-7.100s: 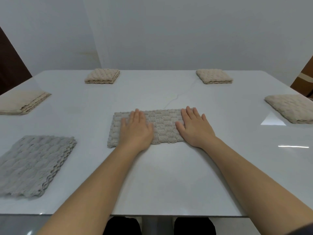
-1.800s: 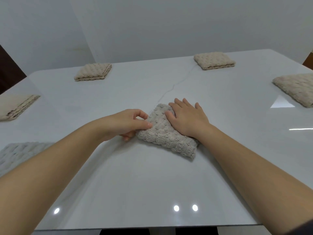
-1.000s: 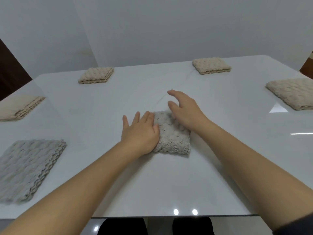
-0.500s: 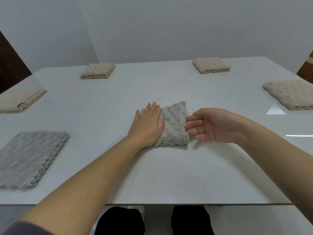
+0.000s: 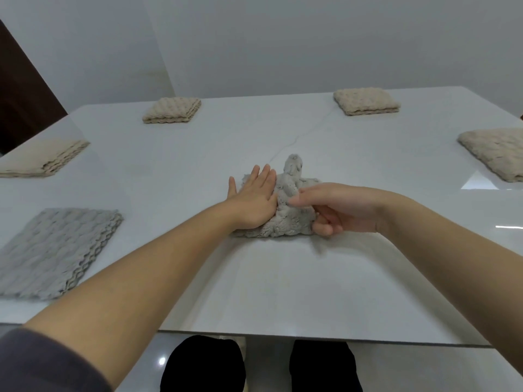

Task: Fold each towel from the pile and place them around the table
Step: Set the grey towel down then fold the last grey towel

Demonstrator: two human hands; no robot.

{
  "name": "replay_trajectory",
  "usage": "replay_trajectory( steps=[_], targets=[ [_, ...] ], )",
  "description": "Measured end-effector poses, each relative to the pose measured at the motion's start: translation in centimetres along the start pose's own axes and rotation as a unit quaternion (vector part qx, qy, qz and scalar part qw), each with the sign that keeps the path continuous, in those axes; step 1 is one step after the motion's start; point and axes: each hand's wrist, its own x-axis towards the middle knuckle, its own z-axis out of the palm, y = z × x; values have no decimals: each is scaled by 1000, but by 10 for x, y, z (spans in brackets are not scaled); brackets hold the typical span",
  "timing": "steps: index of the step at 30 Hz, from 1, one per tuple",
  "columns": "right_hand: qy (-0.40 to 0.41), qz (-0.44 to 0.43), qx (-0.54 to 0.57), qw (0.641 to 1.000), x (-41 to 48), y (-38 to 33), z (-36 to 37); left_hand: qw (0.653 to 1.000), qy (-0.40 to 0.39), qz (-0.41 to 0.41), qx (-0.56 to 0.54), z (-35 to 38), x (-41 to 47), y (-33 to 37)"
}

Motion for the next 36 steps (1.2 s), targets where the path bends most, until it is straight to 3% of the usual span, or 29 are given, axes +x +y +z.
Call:
replay_trajectory(
  steps=[15, 20, 36],
  targets=[
    [-15, -1, -13, 1000, 2, -3, 2, 1000, 8, 10, 14, 2, -1, -1],
    [20, -1, -137, 990, 4, -4, -1, 1000, 16, 9, 12, 3, 0, -1],
    [57, 10, -117, 991, -11, 7, -11, 999, 43, 10, 17, 9, 4, -3]
  ],
)
